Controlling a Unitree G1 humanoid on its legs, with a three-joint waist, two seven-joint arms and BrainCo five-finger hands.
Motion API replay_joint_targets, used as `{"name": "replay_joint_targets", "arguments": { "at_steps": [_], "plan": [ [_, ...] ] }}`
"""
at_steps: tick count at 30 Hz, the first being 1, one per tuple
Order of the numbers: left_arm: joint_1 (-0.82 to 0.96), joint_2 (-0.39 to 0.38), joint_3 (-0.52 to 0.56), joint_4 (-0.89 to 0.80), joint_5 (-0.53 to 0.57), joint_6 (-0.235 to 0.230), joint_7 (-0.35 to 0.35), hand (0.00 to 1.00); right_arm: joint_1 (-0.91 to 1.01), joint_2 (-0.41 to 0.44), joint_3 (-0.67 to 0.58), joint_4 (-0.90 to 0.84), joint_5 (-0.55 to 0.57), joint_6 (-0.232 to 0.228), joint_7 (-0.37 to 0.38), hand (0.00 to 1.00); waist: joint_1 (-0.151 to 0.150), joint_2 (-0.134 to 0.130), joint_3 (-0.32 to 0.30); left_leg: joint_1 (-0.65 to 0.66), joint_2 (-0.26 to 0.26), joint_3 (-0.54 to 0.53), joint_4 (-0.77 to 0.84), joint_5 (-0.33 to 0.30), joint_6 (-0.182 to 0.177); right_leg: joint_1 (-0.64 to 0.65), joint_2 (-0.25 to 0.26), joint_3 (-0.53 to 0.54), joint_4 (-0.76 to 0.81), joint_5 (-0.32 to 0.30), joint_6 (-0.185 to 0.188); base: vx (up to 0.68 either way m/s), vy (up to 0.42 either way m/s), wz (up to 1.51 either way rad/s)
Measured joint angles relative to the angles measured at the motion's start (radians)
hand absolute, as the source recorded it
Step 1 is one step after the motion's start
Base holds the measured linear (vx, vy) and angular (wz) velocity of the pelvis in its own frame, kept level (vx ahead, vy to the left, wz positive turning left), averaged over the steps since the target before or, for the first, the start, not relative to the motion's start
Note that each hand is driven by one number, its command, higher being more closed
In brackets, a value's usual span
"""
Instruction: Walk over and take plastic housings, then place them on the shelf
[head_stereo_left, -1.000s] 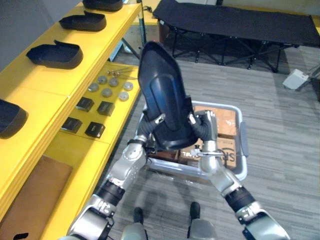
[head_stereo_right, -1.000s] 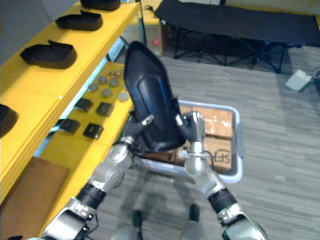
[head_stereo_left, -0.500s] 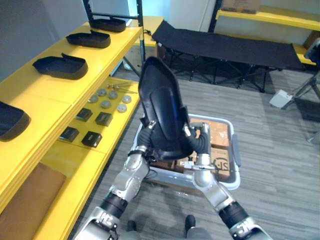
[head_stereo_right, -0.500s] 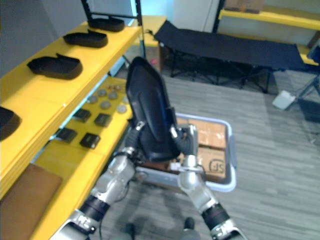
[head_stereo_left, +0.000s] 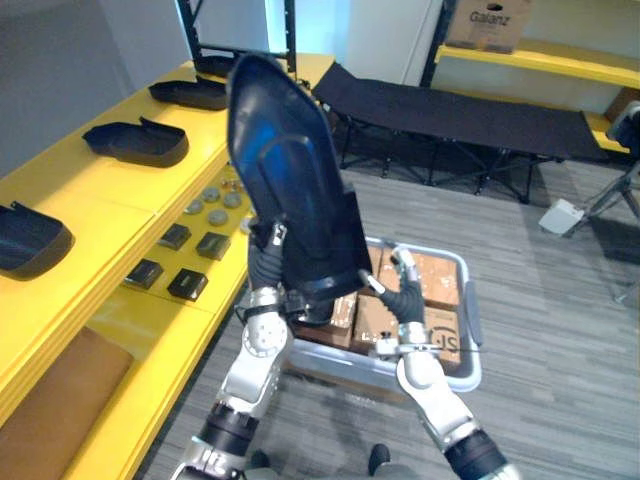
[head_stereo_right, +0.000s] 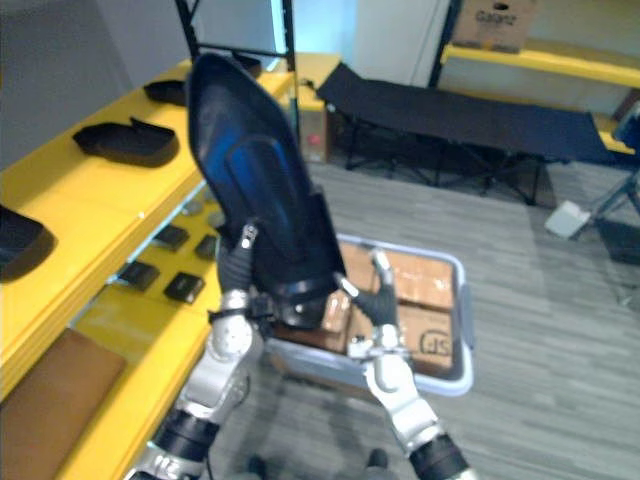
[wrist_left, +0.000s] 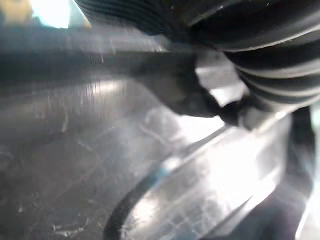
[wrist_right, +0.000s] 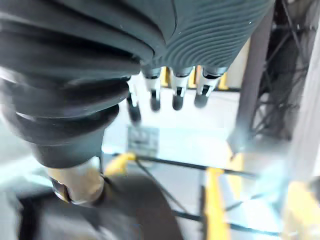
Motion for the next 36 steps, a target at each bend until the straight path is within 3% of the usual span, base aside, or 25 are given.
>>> {"name": "replay_joint_targets", "arguments": {
  "at_steps": [2, 5, 8, 10, 13, 15, 19, 23, 27, 31, 32, 36],
  "plan": [
    [0.036, 0.003, 0.029, -0.02, 0.091, 0.007, 0.034, 1.0, 0.041, 0.0, -0.068, -0.037, 0.193, -0.037, 0.12, 0.0, -0.002, -0.001, -0.009, 0.001, 0.0, 0.003, -0.001, -0.001, -0.001, 0.0, 0.0, 0.002, 0.0, -0.005, -0.005, 0.0, 0.003, -0.02],
    [0.099, 0.009, 0.073, -0.057, 0.163, 0.009, 0.079, 1.0, 0.103, 0.002, -0.138, -0.106, 0.352, -0.094, 0.254, 0.0, -0.006, 0.0, -0.01, 0.009, 0.002, 0.013, -0.003, -0.004, -0.002, -0.003, 0.003, 0.014, 0.0, -0.005, -0.006, 0.0, 0.006, -0.1],
    [0.161, 0.017, 0.13, -0.065, 0.203, 0.008, 0.097, 1.0, 0.178, 0.023, -0.239, -0.175, 0.427, -0.12, 0.341, 0.0, -0.01, 0.002, -0.03, 0.017, 0.007, 0.04, -0.015, -0.008, -0.004, -0.017, 0.009, 0.036, 0.0, -0.006, -0.007, 0.01, 0.005, -0.21],
    [0.192, 0.018, 0.154, -0.07, 0.201, 0.005, 0.096, 1.0, 0.232, 0.039, -0.308, -0.186, 0.436, -0.119, 0.361, 0.0, -0.014, 0.005, -0.038, 0.017, 0.009, 0.042, -0.016, -0.008, -0.005, -0.018, 0.01, 0.037, 0.0, -0.007, -0.008, 0.03, 0.002, -0.1],
    [0.285, 0.017, 0.201, -0.121, 0.132, -0.04, 0.069, 1.0, 0.362, 0.07, -0.408, -0.175, 0.445, -0.105, 0.375, 0.0, -0.03, 0.013, -0.042, 0.016, 0.013, 0.047, -0.016, -0.014, -0.009, -0.024, 0.015, 0.042, 0.0, -0.012, -0.01, 0.03, -0.003, -0.06],
    [0.367, 0.014, 0.219, -0.174, 0.059, -0.097, 0.029, 1.0, 0.444, 0.088, -0.433, -0.131, 0.461, -0.096, 0.389, 0.0, -0.039, 0.022, -0.046, 0.016, 0.016, 0.06, -0.016, -0.02, -0.01, -0.032, 0.018, 0.055, 0.0, -0.014, -0.01, 0.02, -0.001, -0.14],
    [0.435, 0.012, 0.221, -0.212, 0.016, -0.173, -0.066, 1.0, 0.481, 0.127, -0.482, -0.029, 0.602, -0.097, 0.423, 0.0, -0.039, 0.033, -0.051, 0.016, 0.014, 0.063, -0.015, -0.025, -0.009, -0.032, 0.016, 0.056, 0.0, -0.015, -0.009, 0.0, 0.001, -0.03],
    [0.484, 0.013, 0.255, -0.25, -0.024, -0.22, -0.13, 1.0, 0.444, 0.128, -0.495, 0.009, 0.622, -0.096, 0.448, 0.0, -0.036, 0.051, -0.05, 0.014, 0.012, 0.036, -0.014, -0.025, -0.008, -0.014, 0.013, 0.027, -0.001, -0.025, -0.004, -0.01, 0.002, 0.19],
    [0.505, 0.013, 0.359, -0.315, -0.053, -0.223, -0.1, 1.0, 0.304, 0.112, -0.448, 0.076, 0.66, -0.041, 0.503, 0.0, 0.006, 0.07, -0.049, -0.025, 0.01, -0.037, 0.011, -0.028, -0.005, 0.006, 0.009, -0.05, -0.006, -0.037, -0.006, -0.02, -0.011, 0.52],
    [0.522, -0.023, 0.463, -0.37, -0.055, -0.223, -0.057, 1.0, 0.141, 0.077, -0.29, 0.137, 0.612, 0.014, 0.512, 0.0, 0.083, 0.096, -0.032, -0.062, -0.008, -0.157, 0.018, -0.011, -0.005, 0.054, 0.0, -0.174, -0.004, -0.056, 0.003, 0.0, -0.022, 0.8],
    [0.533, -0.03, 0.474, -0.377, -0.061, -0.223, -0.058, 1.0, 0.128, 0.075, -0.275, 0.144, 0.604, 0.019, 0.508, 0.0, 0.093, 0.098, -0.035, -0.069, -0.012, -0.175, 0.019, -0.007, -0.006, 0.064, -0.002, -0.197, -0.003, -0.059, 0.003, 0.05, -0.033, 0.95],
    [0.631, -0.074, 0.547, -0.393, -0.141, -0.227, -0.117, 1.0, 0.011, 0.081, -0.175, 0.189, 0.532, 0.014, 0.461, 0.0, 0.191, 0.082, -0.025, -0.088, -0.037, -0.279, 0.02, -0.002, -0.007, 0.115, -0.008, -0.304, 0.0, -0.076, 0.021, 0.06, -0.037, 0.73]
  ]
}}
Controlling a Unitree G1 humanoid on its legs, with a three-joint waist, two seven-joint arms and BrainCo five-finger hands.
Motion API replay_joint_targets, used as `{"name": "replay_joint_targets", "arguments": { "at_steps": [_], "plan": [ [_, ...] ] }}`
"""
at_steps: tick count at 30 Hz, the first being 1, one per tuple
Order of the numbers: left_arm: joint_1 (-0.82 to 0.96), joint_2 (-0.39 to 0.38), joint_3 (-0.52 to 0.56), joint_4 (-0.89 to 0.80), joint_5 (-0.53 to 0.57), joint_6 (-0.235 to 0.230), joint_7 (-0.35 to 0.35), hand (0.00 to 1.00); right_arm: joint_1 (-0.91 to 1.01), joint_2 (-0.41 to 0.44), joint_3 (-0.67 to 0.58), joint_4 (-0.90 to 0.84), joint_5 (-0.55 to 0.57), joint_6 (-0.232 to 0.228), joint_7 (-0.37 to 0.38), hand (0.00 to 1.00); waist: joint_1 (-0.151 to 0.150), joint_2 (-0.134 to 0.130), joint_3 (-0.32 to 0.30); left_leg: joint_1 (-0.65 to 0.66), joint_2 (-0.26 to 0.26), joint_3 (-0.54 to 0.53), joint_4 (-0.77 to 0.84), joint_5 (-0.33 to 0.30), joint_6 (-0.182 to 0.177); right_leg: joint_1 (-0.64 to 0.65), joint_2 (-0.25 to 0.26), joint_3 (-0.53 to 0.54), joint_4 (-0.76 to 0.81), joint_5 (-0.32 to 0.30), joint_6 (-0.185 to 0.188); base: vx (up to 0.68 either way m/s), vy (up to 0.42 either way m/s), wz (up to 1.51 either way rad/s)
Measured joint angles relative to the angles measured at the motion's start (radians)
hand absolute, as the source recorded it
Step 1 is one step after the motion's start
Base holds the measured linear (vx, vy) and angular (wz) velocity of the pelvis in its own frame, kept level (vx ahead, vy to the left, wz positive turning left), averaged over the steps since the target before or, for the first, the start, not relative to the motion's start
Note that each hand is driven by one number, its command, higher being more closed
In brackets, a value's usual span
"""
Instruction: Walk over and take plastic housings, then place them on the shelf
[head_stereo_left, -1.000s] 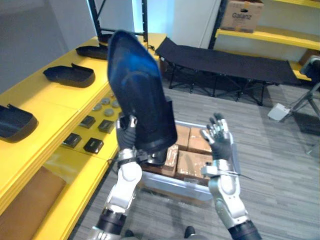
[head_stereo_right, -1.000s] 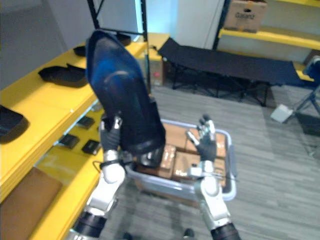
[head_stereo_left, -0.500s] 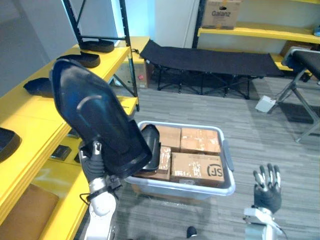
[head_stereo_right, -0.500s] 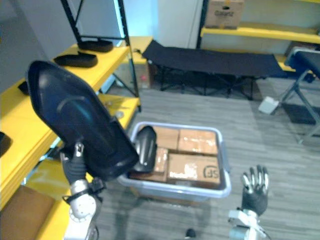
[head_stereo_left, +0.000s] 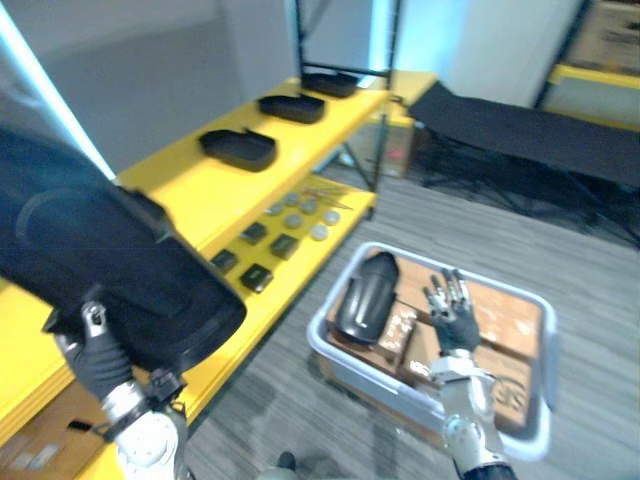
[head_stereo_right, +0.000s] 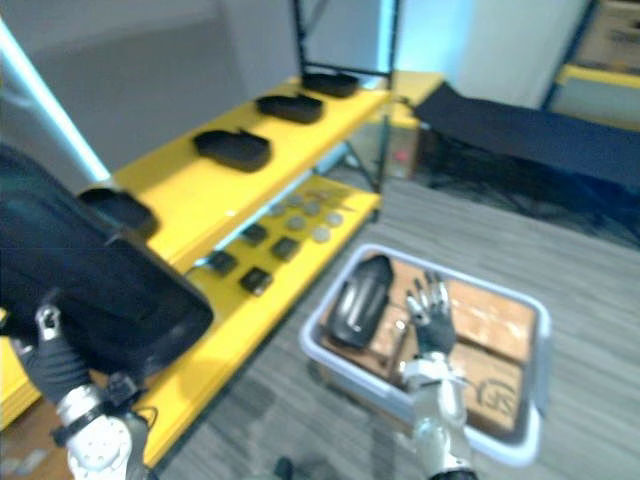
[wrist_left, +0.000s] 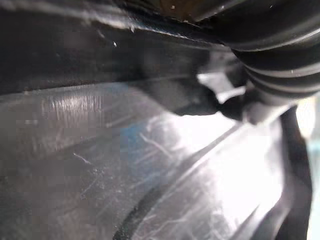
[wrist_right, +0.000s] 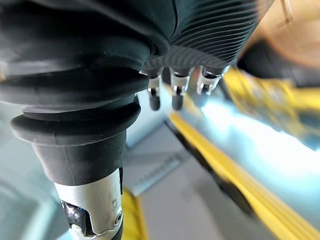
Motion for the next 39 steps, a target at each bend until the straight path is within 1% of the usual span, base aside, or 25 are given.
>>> {"name": "replay_joint_targets", "arguments": {
  "at_steps": [1, 3, 6, 7, 8, 9, 11, 13, 14, 15, 16, 17, 19, 20, 21, 23, 26, 30, 33, 34, 35, 36, 37, 38, 39],
  "plan": [
    [0.017, -0.005, 0.01, 0.0, -0.004, -0.002, -0.013, 1.0, -0.023, 0.001, 0.01, 0.009, -0.009, -0.003, -0.007, 0.0, 0.009, -0.005, 0.003, 0.0, -0.003, -0.006, 0.0, 0.0, 0.0, 0.003, -0.001, -0.002, 0.0, -0.001, 0.001, 0.06, -0.015, 0.29],
    [0.063, -0.016, 0.018, 0.0, -0.028, -0.024, -0.054, 1.0, -0.116, 0.004, 0.038, 0.033, -0.056, -0.004, -0.04, 0.0, 0.042, -0.025, 0.015, 0.0, -0.011, -0.008, 0.004, -0.001, 0.002, 0.006, -0.009, -0.003, 0.004, -0.007, 0.004, 0.04, 0.011, 0.07],
    [0.059, -0.022, 0.019, 0.0, -0.026, -0.042, -0.084, 1.0, -0.16, 0.004, 0.051, 0.029, -0.102, -0.001, -0.063, 0.0, 0.045, -0.039, 0.024, 0.0, -0.026, -0.015, 0.018, -0.013, 0.011, 0.006, -0.027, -0.003, 0.037, -0.029, 0.011, 0.03, 0.025, 0.11],
    [0.046, -0.021, 0.018, 0.0, -0.025, -0.047, -0.091, 1.0, -0.158, 0.001, 0.051, 0.023, -0.113, 0.004, -0.072, 0.0, 0.041, -0.042, 0.026, -0.003, -0.031, -0.029, 0.023, -0.02, 0.017, 0.0, -0.035, 0.002, 0.073, -0.055, 0.009, 0.03, 0.019, 0.4],
    [0.027, -0.013, 0.016, 0.0, -0.024, -0.054, -0.092, 1.0, -0.141, -0.007, 0.048, 0.011, -0.113, 0.014, -0.086, 0.0, 0.028, -0.045, 0.029, -0.019, -0.038, -0.062, 0.032, -0.024, 0.024, -0.012, -0.039, 0.014, 0.119, -0.096, -0.005, 0.02, 0.005, 0.58],
    [0.019, -0.005, 0.015, 0.0, -0.022, -0.055, -0.092, 1.0, -0.126, -0.011, 0.042, 0.002, -0.113, 0.018, -0.09, 0.0, 0.018, -0.048, 0.031, -0.028, -0.042, -0.077, 0.034, -0.022, 0.025, -0.019, -0.039, 0.026, 0.14, -0.117, -0.01, 0.02, -0.03, 0.9],
    [-0.026, 0.029, 0.012, 0.001, -0.019, -0.056, -0.098, 1.0, -0.042, -0.021, -0.001, -0.051, -0.125, 0.031, -0.09, 0.0, -0.009, -0.061, 0.039, -0.051, -0.058, -0.159, 0.033, -0.004, 0.007, -0.027, -0.039, 0.047, 0.21, -0.184, -0.014, 0.02, -0.076, 1.03],
    [-0.034, 0.035, 0.011, 0.002, -0.021, -0.057, -0.11, 1.0, 0.008, -0.03, -0.039, -0.069, -0.162, 0.036, -0.09, 0.0, -0.012, -0.056, 0.05, -0.055, -0.061, -0.198, 0.032, 0.013, -0.004, -0.015, -0.039, 0.015, 0.245, -0.205, -0.002, 0.03, -0.096, 0.85],
    [-0.034, 0.035, 0.006, 0.006, -0.025, -0.056, -0.122, 1.0, 0.039, -0.034, -0.071, -0.071, -0.178, 0.038, -0.09, 0.0, -0.017, -0.049, 0.062, -0.058, -0.067, -0.198, 0.033, 0.034, 0.0, 0.013, -0.038, -0.019, 0.248, -0.215, -0.01, 0.01, -0.115, 0.9],
    [-0.035, 0.035, 0.002, 0.009, -0.028, -0.057, -0.133, 1.0, 0.058, -0.034, -0.09, -0.074, -0.182, 0.04, -0.09, 0.0, -0.024, -0.048, 0.066, -0.067, -0.07, -0.178, 0.033, 0.047, 0.01, 0.028, -0.038, -0.038, 0.248, -0.218, -0.015, -0.02, -0.081, 1.35],
    [-0.038, 0.035, -0.008, 0.013, -0.029, -0.058, -0.155, 1.0, 0.1, -0.032, -0.13, -0.098, -0.187, 0.044, -0.09, 0.0, -0.049, -0.041, 0.075, -0.077, -0.062, -0.065, 0.033, 0.039, 0.055, 0.061, -0.034, -0.078, 0.246, -0.22, -0.017, -0.06, -0.01, 1.66],
    [-0.048, 0.038, -0.017, 0.024, -0.034, -0.067, -0.183, 1.0, 0.134, -0.03, -0.155, -0.128, -0.192, 0.044, -0.091, 0.0, -0.069, -0.035, 0.092, -0.108, -0.026, 0.061, 0.06, 0.047, 0.096, 0.085, -0.027, -0.11, 0.249, -0.22, -0.017, -0.07, 0.009, 1.66],
    [-0.047, 0.038, -0.033, 0.044, -0.037, -0.075, -0.209, 1.0, 0.17, -0.038, -0.172, -0.156, -0.208, 0.042, -0.091, 0.0, -0.074, -0.027, 0.1, -0.138, 0.012, 0.189, 0.098, 0.059, 0.109, 0.096, -0.023, -0.13, 0.257, -0.235, -0.003, -0.07, 0.002, 1.03],
    [-0.044, 0.038, -0.04, 0.062, -0.036, -0.077, -0.217, 1.0, 0.177, -0.05, -0.17, -0.159, -0.21, 0.041, -0.09, 0.0, -0.068, -0.029, 0.111, -0.144, 0.01, 0.23, 0.103, 0.083, 0.089, 0.095, -0.038, -0.134, 0.281, -0.27, 0.016, -0.05, -0.019, 0.6],
    [-0.044, 0.039, -0.045, 0.07, -0.036, -0.078, -0.217, 1.0, 0.176, -0.049, -0.168, -0.159, -0.214, 0.041, -0.089, 0.0, -0.064, -0.029, 0.116, -0.146, 0.004, 0.229, 0.102, 0.088, 0.084, 0.093, -0.044, -0.132, 0.288, -0.277, 0.02, -0.07, -0.005, 0.34],
    [-0.032, 0.038, -0.052, 0.077, -0.037, -0.078, -0.214, 1.0, 0.168, -0.041, -0.161, -0.159, -0.227, 0.033, -0.084, 0.0, -0.06, -0.024, 0.13, -0.147, -0.002, 0.236, 0.105, 0.09, 0.082, 0.08, -0.053, -0.099, 0.302, -0.287, 0.007, -0.08, 0.046, -0.05],
    [-0.017, 0.04, -0.058, 0.077, -0.035, -0.077, -0.203, 1.0, 0.156, -0.039, -0.153, -0.159, -0.226, 0.006, -0.077, 0.0, -0.061, -0.028, 0.144, -0.145, -0.001, 0.271, 0.121, 0.086, 0.087, 0.059, -0.069, -0.051, 0.319, -0.29, 0.008, -0.07, 0.045, -0.26],
    [-0.049, 0.063, -0.074, 0.077, -0.027, -0.078, -0.196, 1.0, 0.138, -0.04, -0.157, -0.16, -0.223, -0.013, -0.067, 0.0, -0.067, -0.028, 0.163, -0.184, -0.01, 0.273, 0.144, 0.083, 0.092, 0.005, -0.097, -0.045, 0.379, -0.327, 0.026, -0.08, 0.046, 0.01],
    [-0.108, 0.065, -0.073, 0.077, -0.027, -0.078, -0.162, 1.0, 0.089, -0.038, -0.156, -0.16, -0.225, -0.042, -0.079, 0.0, -0.065, -0.023, 0.212, -0.249, -0.029, 0.263, 0.209, 0.066, 0.112, -0.04, -0.14, -0.057, 0.464, -0.37, 0.041, -0.07, 0.081, 0.31],
    [-0.117, 0.065, -0.071, 0.078, -0.028, -0.078, -0.154, 1.0, 0.072, -0.029, -0.158, -0.16, -0.225, -0.055, -0.095, 0.0, -0.06, -0.025, 0.226, -0.27, -0.042, 0.264, 0.247, 0.045, 0.122, -0.041, -0.159, -0.061, 0.479, -0.383, 0.05, 0.04, 0.107, 0.36],
    [-0.127, 0.067, -0.065, 0.078, -0.028, -0.078, -0.154, 1.0, 0.055, -0.013, -0.162, -0.159, -0.228, -0.066, -0.124, 0.0, -0.054, -0.037, 0.238, -0.294, -0.065, 0.268, 0.311, 0.004, 0.135, -0.028, -0.186, -0.073, 0.488, -0.396, 0.068, 0.08, 0.117, 0.32],
    [-0.129, 0.069, -0.065, 0.078, -0.027, -0.078, -0.155, 1.0, 0.054, -0.009, -0.163, -0.159, -0.228, -0.069, -0.131, 0.0, -0.053, -0.04, 0.239, -0.299, -0.071, 0.269, 0.326, -0.008, 0.138, -0.023, -0.191, -0.077, 0.488, -0.397, 0.069, 0.15, 0.13, 0.26],
    [-0.133, 0.083, -0.065, 0.078, -0.025, -0.075, -0.157, 1.0, 0.05, 0.008, -0.168, -0.159, -0.228, -0.075, -0.148, 0.0, -0.04, -0.057, 0.246, -0.305, -0.094, 0.279, 0.376, -0.058, 0.146, 0.002, -0.212, -0.082, 0.486, -0.4, 0.074, 0.22, 0.145, 0.17],
    [-0.138, 0.093, -0.066, 0.079, -0.026, -0.067, -0.16, 1.0, 0.052, 0.015, -0.171, -0.158, -0.227, -0.076, -0.153, 0.0, -0.038, -0.064, 0.244, -0.307, -0.112, 0.279, 0.409, -0.095, 0.152, 0.004, -0.231, -0.052, 0.536, -0.369, 0.048, 0.25, 0.161, 0.28],
    [-0.144, 0.094, -0.066, 0.079, -0.026, -0.061, -0.164, 1.0, 0.055, 0.014, -0.172, -0.158, -0.227, -0.075, -0.152, 0.0, -0.042, -0.062, 0.243, -0.308, -0.121, 0.268, 0.42, -0.104, 0.157, -0.015, -0.24, -0.018, 0.583, -0.348, 0.013, 0.28, 0.205, 0.47]
  ]
}}
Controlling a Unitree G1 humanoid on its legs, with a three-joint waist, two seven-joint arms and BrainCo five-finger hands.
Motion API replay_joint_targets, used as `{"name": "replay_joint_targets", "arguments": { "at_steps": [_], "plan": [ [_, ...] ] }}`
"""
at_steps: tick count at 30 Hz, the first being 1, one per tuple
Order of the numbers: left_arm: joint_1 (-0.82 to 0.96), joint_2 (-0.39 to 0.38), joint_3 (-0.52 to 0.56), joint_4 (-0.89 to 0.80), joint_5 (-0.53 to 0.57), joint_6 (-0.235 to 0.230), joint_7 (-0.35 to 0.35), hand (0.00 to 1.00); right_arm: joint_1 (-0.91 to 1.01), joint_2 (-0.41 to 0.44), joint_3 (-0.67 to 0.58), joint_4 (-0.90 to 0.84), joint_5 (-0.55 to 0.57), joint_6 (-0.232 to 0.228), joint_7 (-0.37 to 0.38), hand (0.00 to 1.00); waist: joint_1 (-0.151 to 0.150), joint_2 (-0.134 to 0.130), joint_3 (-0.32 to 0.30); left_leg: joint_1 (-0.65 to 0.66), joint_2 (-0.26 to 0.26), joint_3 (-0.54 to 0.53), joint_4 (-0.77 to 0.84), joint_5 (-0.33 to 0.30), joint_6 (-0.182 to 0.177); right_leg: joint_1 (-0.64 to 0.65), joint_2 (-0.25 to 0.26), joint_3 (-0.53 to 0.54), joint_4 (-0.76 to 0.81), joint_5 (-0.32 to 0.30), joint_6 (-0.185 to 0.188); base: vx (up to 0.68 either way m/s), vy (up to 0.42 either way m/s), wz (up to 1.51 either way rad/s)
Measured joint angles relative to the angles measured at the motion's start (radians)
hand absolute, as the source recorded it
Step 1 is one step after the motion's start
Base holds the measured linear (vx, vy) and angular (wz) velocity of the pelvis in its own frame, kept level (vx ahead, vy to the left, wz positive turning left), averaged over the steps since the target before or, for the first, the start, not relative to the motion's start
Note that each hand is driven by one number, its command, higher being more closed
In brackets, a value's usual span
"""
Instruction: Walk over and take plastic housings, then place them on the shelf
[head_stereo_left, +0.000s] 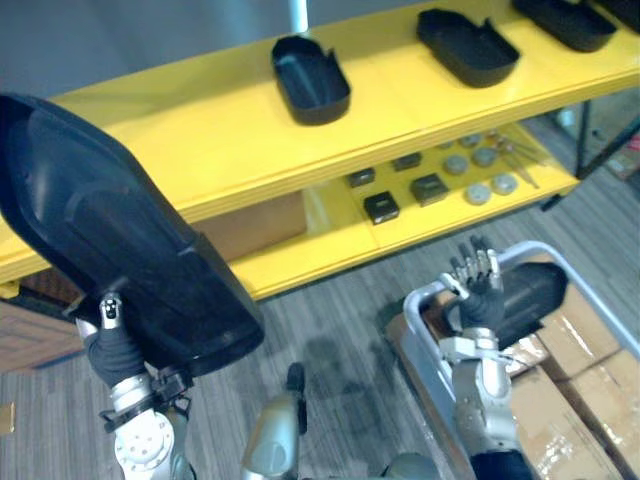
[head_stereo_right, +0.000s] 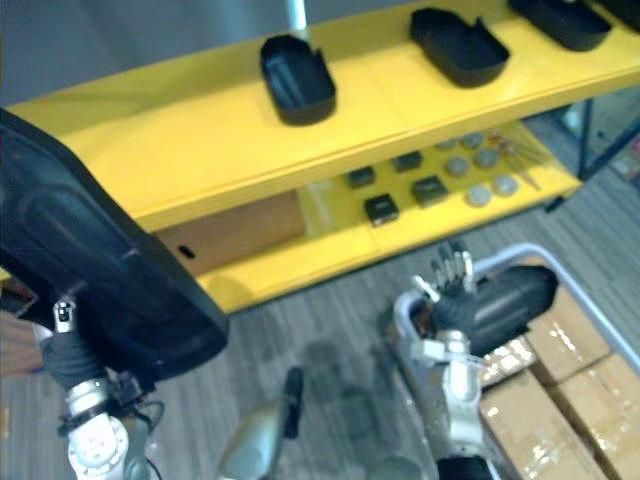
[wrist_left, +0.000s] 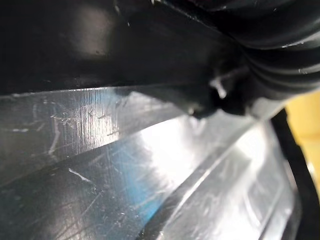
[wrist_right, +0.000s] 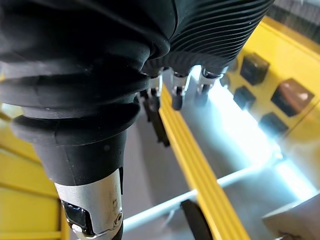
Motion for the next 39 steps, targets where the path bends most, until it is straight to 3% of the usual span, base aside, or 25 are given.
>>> {"name": "replay_joint_targets", "arguments": {
  "at_steps": [1, 2, 3, 4, 5, 6, 7, 8, 10, 11, 13, 14, 15, 17, 19, 20, 22, 24, 25, 27, 28, 31, 33, 37, 39],
  "plan": [
    [-0.016, 0.003, -0.001, -0.004, 0.01, 0.008, -0.008, 1.0, 0.005, 0.001, -0.003, 0.0, 0.0, 0.0, 0.006, 0.0, -0.007, -0.003, -0.002, 0.012, -0.013, -0.014, -0.004, -0.006, 0.009, -0.056, -0.01, 0.08, 0.105, 0.064, -0.09, 0.29, 0.233, 0.55],
    [-0.024, 0.009, 0.002, -0.013, 0.04, 0.018, -0.006, 1.0, 0.001, 0.006, -0.002, -0.001, -0.004, 0.0, 0.026, 0.0, -0.016, -0.007, -0.005, 0.035, -0.021, -0.034, -0.028, -0.021, 0.021, -0.121, -0.008, 0.17, 0.21, 0.184, -0.125, 0.29, 0.226, 0.49],
    [-0.029, 0.015, 0.003, -0.014, 0.047, 0.024, -0.005, 1.0, -0.001, 0.01, -0.003, -0.001, -0.015, 0.0, 0.035, 0.0, -0.024, -0.008, -0.005, 0.055, -0.023, -0.046, -0.046, -0.026, 0.029, -0.156, -0.001, 0.221, 0.263, 0.267, -0.111, 0.26, 0.156, 0.38],
    [-0.038, 0.035, -0.003, -0.014, 0.049, 0.033, -0.004, 1.0, -0.001, 0.017, -0.003, -0.003, -0.041, 0.0, 0.049, 0.0, -0.031, -0.011, -0.007, 0.087, -0.019, -0.071, -0.077, -0.027, 0.032, -0.203, 0.012, 0.284, 0.34, 0.28, -0.076, 0.35, 0.104, 0.5],
    [-0.056, 0.06, -0.01, -0.013, 0.052, 0.044, 0.001, 1.0, 0.0, 0.022, 0.0, -0.015, -0.084, 0.001, 0.072, 0.0, -0.047, -0.012, -0.007, 0.143, -0.015, -0.114, -0.124, -0.027, 0.038, -0.266, 0.076, 0.324, 0.401, 0.127, -0.075, 0.35, 0.079, 0.51],
    [-0.064, 0.064, -0.009, -0.014, 0.057, 0.046, 0.003, 1.0, 0.003, 0.022, 0.0, -0.026, -0.096, 0.001, 0.083, 0.0, -0.052, -0.012, -0.007, 0.169, -0.012, -0.122, -0.144, -0.024, 0.035, -0.285, 0.1, 0.324, 0.39, 0.093, -0.08, 0.41, 0.064, 0.49],
    [-0.074, 0.071, -0.009, -0.014, 0.063, 0.049, 0.006, 1.0, 0.01, 0.021, 0.0, -0.048, -0.112, 0.001, 0.099, 0.0, -0.054, -0.013, -0.008, 0.204, -0.008, -0.136, -0.164, -0.024, 0.034, -0.309, 0.142, 0.321, 0.346, 0.061, -0.096, 0.34, 0.033, 0.55],
    [-0.093, 0.077, -0.009, -0.014, 0.072, 0.05, 0.007, 1.0, 0.022, 0.017, -0.001, -0.101, -0.122, 0.001, 0.119, 0.0, -0.068, -0.012, -0.012, 0.24, -0.003, -0.171, -0.19, -0.03, 0.034, -0.351, 0.215, 0.321, 0.214, 0.038, -0.118, 0.33, 0.008, 0.63],
    [-0.107, 0.076, -0.017, -0.013, 0.079, 0.051, 0.007, 1.0, 0.032, 0.006, -0.001, -0.15, -0.121, 0.001, 0.134, 0.0, -0.087, -0.009, -0.016, 0.252, -0.001, -0.216, -0.194, -0.042, 0.031, -0.402, 0.277, 0.349, 0.084, 0.036, -0.123, 0.31, -0.065, 0.82],
    [-0.114, 0.076, -0.034, -0.012, 0.084, 0.054, 0.007, 1.0, 0.04, -0.002, 0.0, -0.171, -0.122, 0.004, 0.14, 0.0, -0.094, -0.011, -0.018, 0.263, 0.0, -0.242, -0.188, -0.054, 0.025, -0.429, 0.31, 0.385, -0.02, 0.055, -0.114, 0.36, -0.116, 1.09],
    [-0.109, 0.078, -0.054, -0.012, 0.094, 0.055, 0.002, 1.0, 0.054, -0.009, 0.002, -0.184, -0.122, 0.006, 0.138, 0.0, -0.107, -0.028, -0.041, 0.271, -0.016, -0.269, -0.164, -0.09, 0.0, -0.428, 0.329, 0.438, -0.18, 0.178, -0.119, 0.35, -0.158, 1.05],
    [-0.106, 0.075, -0.057, -0.002, 0.107, 0.053, -0.001, 1.0, 0.054, -0.019, 0.008, -0.179, -0.129, 0.012, 0.127, 0.0, -0.105, -0.053, -0.065, 0.27, -0.041, -0.285, -0.123, -0.145, -0.018, -0.412, 0.31, 0.464, -0.238, 0.31, -0.118, 0.27, -0.16, 0.62],
    [-0.107, 0.065, -0.061, 0.007, 0.108, 0.054, -0.001, 1.0, 0.05, -0.028, 0.009, -0.172, -0.13, 0.016, 0.126, 0.0, -0.099, -0.037, -0.065, 0.27, -0.029, -0.287, -0.112, -0.154, -0.023, -0.407, 0.321, 0.452, -0.231, 0.311, -0.12, 0.31, -0.193, 0.6],
    [-0.084, 0.043, -0.086, 0.011, 0.116, 0.071, -0.015, 1.0, 0.042, -0.066, 0.016, -0.172, -0.147, 0.035, 0.091, 0.0, -0.095, 0.026, -0.107, 0.255, 0.03, -0.253, -0.096, -0.174, -0.036, -0.358, 0.358, 0.399, -0.302, 0.311, -0.132, 0.27, -0.113, 0.46],
    [-0.088, 0.038, -0.087, 0.011, 0.122, 0.072, -0.035, 1.0, 0.045, -0.069, 0.005, -0.172, -0.15, 0.046, 0.063, 0.0, -0.102, 0.045, -0.118, 0.259, 0.063, -0.163, -0.121, -0.165, -0.048, -0.336, 0.361, 0.362, -0.312, 0.301, -0.148, 0.21, -0.065, 0.55],
    [-0.096, 0.039, -0.087, 0.012, 0.122, 0.07, -0.049, 1.0, 0.054, -0.068, -0.014, -0.174, -0.159, 0.048, 0.039, 0.0, -0.113, 0.048, -0.118, 0.274, 0.085, -0.069, -0.144, -0.154, -0.055, -0.314, 0.355, 0.338, -0.322, 0.296, -0.154, 0.16, -0.043, 0.6],
    [-0.119, 0.039, -0.088, 0.02, 0.121, 0.064, -0.067, 1.0, 0.068, -0.068, -0.067, -0.198, -0.178, 0.049, -0.003, 0.0, -0.129, 0.048, -0.117, 0.265, 0.093, 0.016, -0.143, -0.136, -0.061, -0.295, 0.334, 0.318, -0.34, 0.293, -0.153, 0.04, 0.037, 0.57],
    [-0.138, 0.039, -0.09, 0.035, 0.121, 0.056, -0.065, 1.0, 0.061, -0.069, -0.124, -0.224, -0.198, 0.037, -0.048, 0.0, -0.137, 0.047, -0.115, 0.204, 0.076, 0.03, -0.061, -0.137, -0.068, -0.296, 0.306, 0.329, -0.36, 0.292, -0.146, -0.04, 0.115, 0.22],
    [-0.139, 0.041, -0.089, 0.04, 0.12, 0.042, -0.058, 1.0, 0.045, -0.066, -0.146, -0.226, -0.198, 0.021, -0.072, 0.0, -0.136, 0.038, -0.11, 0.165, 0.086, 0.058, 0.004, -0.166, -0.026, -0.31, 0.288, 0.355, -0.363, 0.289, -0.132, -0.1, 0.164, -0.35],
    [-0.13, 0.039, -0.095, 0.042, 0.124, 0.029, -0.04, 1.0, 0.029, -0.071, -0.156, -0.232, -0.226, -0.006, -0.119, 0.0, -0.136, 0.064, -0.115, 0.168, 0.158, 0.05, -0.049, -0.161, -0.032, -0.349, 0.294, 0.397, -0.329, 0.285, -0.103, -0.1, 0.215, -0.62],
    [-0.142, 0.04, -0.104, 0.057, 0.124, 0.027, -0.031, 1.0, 0.028, -0.068, -0.159, -0.254, -0.239, -0.015, -0.147, 0.0, -0.135, 0.069, -0.103, 0.187, 0.149, 0.085, -0.079, -0.163, -0.09, -0.362, 0.277, 0.433, -0.327, 0.285, -0.08, -0.05, 0.294, -0.64],
    [-0.142, 0.049, -0.122, 0.059, 0.134, 0.03, -0.025, 1.0, 0.051, -0.058, -0.197, -0.341, -0.259, -0.042, -0.183, 0.0, -0.169, 0.068, -0.102, 0.209, 0.072, 0.143, -0.124, -0.137, -0.045, -0.353, 0.209, 0.465, -0.386, 0.336, -0.036, 0.0, 0.297, -0.31],
    [-0.142, 0.061, -0.122, 0.056, 0.158, 0.035, -0.033, 1.0, 0.067, -0.041, -0.219, -0.346, -0.257, -0.046, -0.2, 0.0, -0.188, 0.069, -0.102, 0.252, 0.047, 0.167, -0.147, -0.134, -0.04, -0.314, 0.188, 0.468, -0.425, 0.362, -0.014, 0.07, 0.24, -0.18],
    [-0.143, 0.102, -0.112, 0.015, 0.165, 0.074, -0.052, 1.0, 0.13, -0.003, -0.222, -0.37, -0.257, -0.046, -0.174, 0.0, -0.19, 0.079, -0.109, 0.296, 0.052, 0.182, -0.189, -0.133, -0.041, -0.279, 0.201, 0.468, -0.471, 0.384, 0.002, 0.1, 0.025, -0.17],
    [-0.147, 0.106, -0.112, -0.007, 0.164, 0.129, -0.106, 1.0, 0.16, -0.002, -0.213, -0.385, -0.258, -0.043, -0.126, 0.0, -0.197, 0.096, -0.118, 0.324, 0.062, 0.188, -0.214, -0.132, -0.043, -0.254, 0.217, 0.468, -0.499, 0.39, -0.001, 0.08, -0.038, -0.11]
  ]
}}
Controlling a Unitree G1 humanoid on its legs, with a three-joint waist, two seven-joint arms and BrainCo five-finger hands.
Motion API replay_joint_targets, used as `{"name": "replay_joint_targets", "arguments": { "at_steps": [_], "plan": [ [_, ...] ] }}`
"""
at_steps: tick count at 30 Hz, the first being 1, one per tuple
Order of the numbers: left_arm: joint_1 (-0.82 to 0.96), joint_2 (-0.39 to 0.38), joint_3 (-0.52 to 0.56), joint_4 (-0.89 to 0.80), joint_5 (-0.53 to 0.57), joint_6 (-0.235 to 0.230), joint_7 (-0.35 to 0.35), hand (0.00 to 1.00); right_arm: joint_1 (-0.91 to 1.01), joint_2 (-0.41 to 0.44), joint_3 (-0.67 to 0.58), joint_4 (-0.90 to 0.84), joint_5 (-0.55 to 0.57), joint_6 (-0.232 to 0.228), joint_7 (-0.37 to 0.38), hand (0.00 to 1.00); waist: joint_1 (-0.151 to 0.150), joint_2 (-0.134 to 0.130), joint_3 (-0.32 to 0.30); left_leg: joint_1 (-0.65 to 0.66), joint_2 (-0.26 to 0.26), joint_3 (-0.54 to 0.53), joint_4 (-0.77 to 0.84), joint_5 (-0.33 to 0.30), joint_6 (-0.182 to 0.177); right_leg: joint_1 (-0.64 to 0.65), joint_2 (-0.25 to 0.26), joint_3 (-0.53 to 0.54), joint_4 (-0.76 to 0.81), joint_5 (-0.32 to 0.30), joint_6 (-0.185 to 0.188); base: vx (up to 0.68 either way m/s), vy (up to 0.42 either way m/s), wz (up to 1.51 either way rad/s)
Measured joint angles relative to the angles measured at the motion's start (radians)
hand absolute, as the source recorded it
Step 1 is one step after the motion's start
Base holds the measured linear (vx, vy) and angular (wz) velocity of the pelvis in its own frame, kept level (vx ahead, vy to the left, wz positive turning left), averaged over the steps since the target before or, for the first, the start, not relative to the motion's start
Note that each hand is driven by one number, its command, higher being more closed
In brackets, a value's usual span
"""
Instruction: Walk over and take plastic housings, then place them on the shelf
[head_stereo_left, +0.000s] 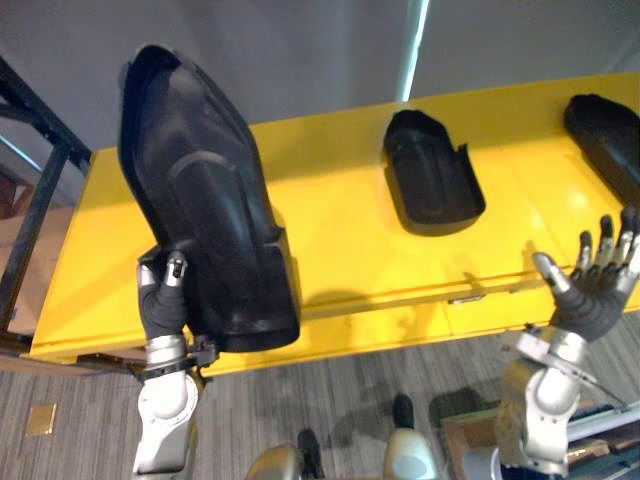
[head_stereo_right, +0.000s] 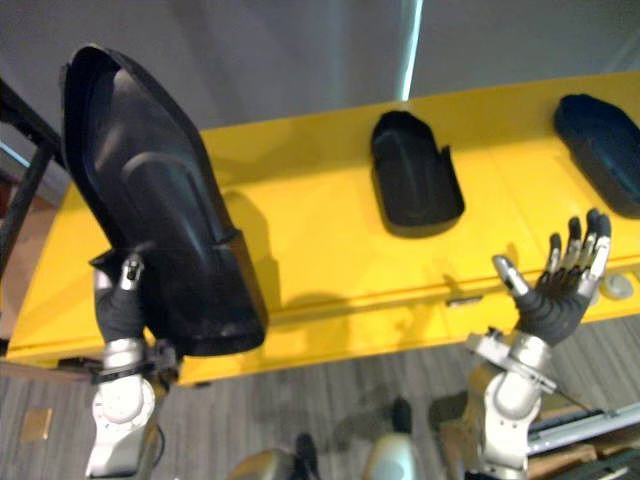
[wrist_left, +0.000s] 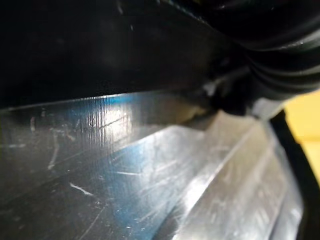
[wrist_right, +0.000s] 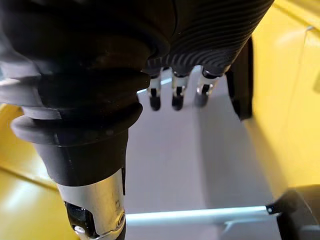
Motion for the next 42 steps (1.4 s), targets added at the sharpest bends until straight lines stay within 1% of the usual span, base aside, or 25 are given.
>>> {"name": "replay_joint_targets", "arguments": {
  "at_steps": [1, 2, 3, 4, 5, 6, 7, 8, 9, 11, 13, 14, 15, 17, 20, 22, 25, 28, 29, 30, 32, 37, 38, 40, 42],
  "plan": [
    [-0.003, 0.004, -0.001, -0.001, -0.002, 0.015, -0.013, 1.0, 0.003, 0.0, 0.001, 0.0, 0.0, 0.002, 0.008, 0.0, -0.003, 0.005, -0.004, 0.007, 0.002, 0.001, -0.006, 0.001, -0.001, 0.006, 0.004, 0.0, -0.005, 0.0, -0.001, 0.08, -0.053, -0.11],
    [-0.019, 0.015, -0.001, -0.001, -0.017, 0.057, -0.045, 1.0, 0.005, -0.001, 0.004, 0.0, 0.0, 0.009, 0.028, 0.0, -0.011, 0.009, -0.007, 0.022, 0.006, 0.002, -0.016, 0.001, -0.002, 0.02, 0.01, 0.0, -0.016, 0.002, -0.002, 0.06, -0.044, -0.08],
    [-0.031, 0.016, -0.001, 0.0, -0.022, 0.079, -0.057, 1.0, 0.004, -0.003, 0.009, 0.0, 0.0, 0.011, 0.039, 0.0, -0.015, 0.012, -0.01, 0.026, 0.008, 0.002, -0.019, 0.001, -0.003, 0.024, 0.012, 0.0, -0.02, 0.003, -0.004, 0.05, -0.046, -0.09],
    [-0.062, 0.016, -0.007, 0.011, -0.044, 0.125, -0.069, 1.0, 0.004, -0.011, 0.021, 0.0, 0.0, 0.021, 0.047, 0.0, -0.021, 0.015, -0.011, 0.037, 0.008, 0.005, -0.029, 0.003, -0.005, 0.032, 0.015, 0.002, -0.029, 0.005, -0.005, 0.01, -0.03, -0.12],
    [-0.107, 0.016, -0.015, 0.041, -0.063, 0.181, -0.068, 1.0, 0.004, -0.02, 0.03, 0.0, 0.0, 0.04, 0.07, 0.0, -0.025, 0.017, -0.015, 0.044, 0.008, 0.013, -0.036, 0.004, -0.006, 0.034, 0.017, 0.01, -0.037, 0.011, -0.007, 0.0, -0.023, -0.18],
    [-0.134, 0.016, -0.016, 0.066, -0.072, 0.207, -0.067, 1.0, 0.002, -0.024, 0.036, 0.001, 0.001, 0.05, 0.082, 0.0, -0.024, 0.017, -0.015, 0.046, 0.009, 0.022, -0.036, 0.004, -0.006, 0.034, 0.019, 0.018, -0.042, 0.015, -0.007, -0.04, -0.02, -0.3],
    [-0.19, 0.023, -0.017, 0.138, -0.119, 0.262, -0.055, 1.0, -0.003, -0.033, 0.049, 0.001, 0.002, 0.065, 0.106, 0.0, -0.024, 0.017, -0.015, 0.05, 0.009, 0.035, -0.039, 0.004, -0.006, 0.035, 0.02, 0.03, -0.054, 0.023, -0.007, -0.05, -0.023, -0.3],
    [-0.248, 0.035, -0.019, 0.228, -0.154, 0.314, -0.034, 1.0, -0.006, -0.045, 0.064, 0.002, 0.003, 0.077, 0.126, 0.0, -0.036, 0.017, -0.015, 0.051, 0.009, 0.043, -0.039, 0.004, -0.006, 0.033, 0.022, 0.04, -0.06, 0.029, -0.007, -0.06, -0.027, -0.27],
    [-0.276, 0.044, -0.02, 0.279, -0.166, 0.334, -0.023, 1.0, -0.008, -0.051, 0.071, 0.003, 0.003, 0.083, 0.134, 0.0, -0.043, 0.017, -0.015, 0.051, 0.009, 0.048, -0.039, 0.004, -0.006, 0.033, 0.023, 0.044, -0.065, 0.033, -0.008, -0.07, -0.034, -0.25],
    [-0.372, 0.071, -0.022, 0.468, -0.206, 0.396, 0.017, 1.0, -0.009, -0.076, 0.088, 0.004, 0.011, 0.09, 0.181, 0.0, -0.066, 0.016, -0.015, 0.052, 0.012, 0.065, -0.039, 0.004, -0.006, 0.028, 0.029, 0.061, -0.078, 0.046, -0.01, -0.06, -0.042, -0.23],
    [-0.422, 0.087, -0.022, 0.56, -0.242, 0.417, 0.041, 1.0, -0.013, -0.099, 0.102, 0.007, 0.023, 0.09, 0.211, 0.0, -0.077, 0.016, -0.015, 0.053, 0.015, 0.085, -0.04, 0.004, -0.006, 0.019, 0.035, 0.077, -0.08, 0.051, -0.011, -0.06, -0.049, -0.28],
    [-0.475, 0.108, -0.021, 0.625, -0.262, 0.422, 0.071, 1.0, -0.019, -0.121, 0.112, 0.008, 0.022, 0.086, 0.246, 0.0, -0.087, 0.016, -0.015, 0.053, 0.018, 0.096, -0.04, 0.004, -0.006, 0.011, 0.042, 0.097, -0.081, 0.057, -0.014, -0.05, -0.05, -0.32],
    [-0.499, 0.118, -0.021, 0.651, -0.284, 0.421, 0.08, 1.0, -0.021, -0.129, 0.117, 0.008, 0.022, 0.085, 0.26, 0.0, -0.092, 0.016, -0.015, 0.054, 0.02, 0.099, -0.04, 0.004, -0.006, 0.01, 0.044, 0.1, -0.081, 0.058, -0.015, -0.05, -0.056, -0.24],
    [-0.6, 0.167, -0.022, 0.779, -0.348, 0.421, 0.111, 1.0, -0.058, -0.171, 0.165, 0.008, 0.022, 0.075, 0.309, 0.0, -0.111, 0.015, -0.015, 0.053, 0.023, 0.111, -0.04, 0.007, -0.009, -0.003, 0.048, 0.116, -0.08, 0.062, -0.02, -0.06, -0.059, -0.23],
    [-0.684, 0.187, -0.024, 0.897, -0.379, 0.421, 0.123, 1.0, -0.124, -0.209, 0.238, 0.007, 0.023, 0.059, 0.347, 0.0, -0.132, 0.015, -0.015, 0.051, 0.021, 0.112, -0.043, 0.014, -0.011, -0.012, 0.049, 0.128, -0.081, 0.066, -0.021, -0.08, -0.057, -0.14],
    [-0.721, 0.188, -0.045, 0.932, -0.4, 0.423, 0.123, 1.0, -0.16, -0.219, 0.278, 0.007, 0.024, 0.054, 0.36, 0.0, -0.133, 0.014, -0.014, 0.049, 0.02, 0.112, -0.049, 0.021, -0.012, -0.019, 0.048, 0.129, -0.08, 0.065, -0.028, -0.08, -0.059, -0.01],
    [-0.754, 0.19, -0.05, 0.946, -0.4, 0.452, 0.123, 1.0, -0.201, -0.234, 0.343, 0.005, 0.026, 0.056, 0.384, 0.0, -0.133, 0.012, -0.011, 0.049, 0.018, 0.112, -0.072, 0.041, -0.014, -0.031, 0.046, 0.128, -0.073, 0.063, -0.032, -0.06, -0.048, 0.02],
    [-0.784, 0.202, -0.049, 0.952, -0.398, 0.502, 0.136, 1.0, -0.203, -0.237, 0.378, -0.009, 0.029, 0.077, 0.392, 0.0, -0.133, 0.016, 0.0, 0.051, 0.022, 0.112, -0.075, 0.045, -0.018, -0.037, 0.057, 0.129, -0.06, 0.06, -0.036, -0.05, -0.059, -0.01],
    [-0.796, 0.213, -0.048, 0.952, -0.391, 0.528, 0.137, 1.0, -0.2, -0.237, 0.385, -0.029, 0.03, 0.084, 0.393, 0.0, -0.135, 0.017, 0.011, 0.052, 0.024, 0.112, -0.075, 0.045, -0.018, -0.037, 0.059, 0.129, -0.056, 0.059, -0.037, -0.05, -0.047, -0.02],
    [-0.803, 0.217, -0.046, 0.951, -0.39, 0.539, 0.138, 1.0, -0.2, -0.238, 0.388, -0.038, 0.034, 0.085, 0.393, 0.0, -0.136, 0.018, 0.016, 0.051, 0.024, 0.112, -0.075, 0.046, -0.019, -0.039, 0.059, 0.13, -0.053, 0.058, -0.038, -0.06, -0.045, -0.02],
    [-0.828, 0.221, -0.041, 0.951, -0.352, 0.588, 0.141, 1.0, -0.199, -0.237, 0.391, -0.052, 0.044, 0.086, 0.395, 0.0, -0.14, 0.025, 0.028, 0.051, 0.025, 0.115, -0.075, 0.046, -0.02, -0.043, 0.061, 0.132, -0.048, 0.058, -0.038, -0.05, -0.034, -0.02],
    [-0.844, 0.257, -0.036, 0.951, -0.297, 0.66, 0.138, 1.0, -0.194, -0.238, 0.396, -0.062, 0.044, 0.086, 0.406, 0.0, -0.144, 0.031, 0.032, 0.05, 0.033, 0.139, -0.075, 0.047, -0.021, -0.063, 0.073, 0.152, -0.031, 0.059, -0.036, -0.02, -0.03, -0.11],
    [-0.851, 0.264, -0.03, 0.951, -0.272, 0.687, 0.133, 1.0, -0.19, -0.24, 0.411, -0.068, 0.045, 0.086, 0.406, 0.0, -0.147, 0.035, 0.035, 0.05, 0.035, 0.14, -0.075, 0.047, -0.021, -0.069, 0.075, 0.155, -0.023, 0.058, -0.038, -0.01, -0.028, -0.09],
    [-0.864, 0.275, -0.03, 0.951, -0.269, 0.704, 0.109, 1.0, -0.19, -0.241, 0.425, -0.075, 0.045, 0.086, 0.406, 0.0, -0.149, 0.039, 0.049, 0.05, 0.037, 0.14, -0.072, 0.047, -0.021, -0.074, 0.077, 0.155, -0.01, 0.053, -0.04, -0.03, -0.03, -0.01],
    [-0.869, 0.279, -0.023, 0.951, -0.239, 0.717, 0.087, 1.0, -0.19, -0.241, 0.438, -0.078, 0.045, 0.089, 0.406, 0.0, -0.149, 0.047, 0.057, 0.046, 0.038, 0.139, -0.071, 0.048, -0.022, -0.079, 0.078, 0.154, -0.004, 0.05, -0.042, -0.04, -0.027, 0.01]
  ]
}}
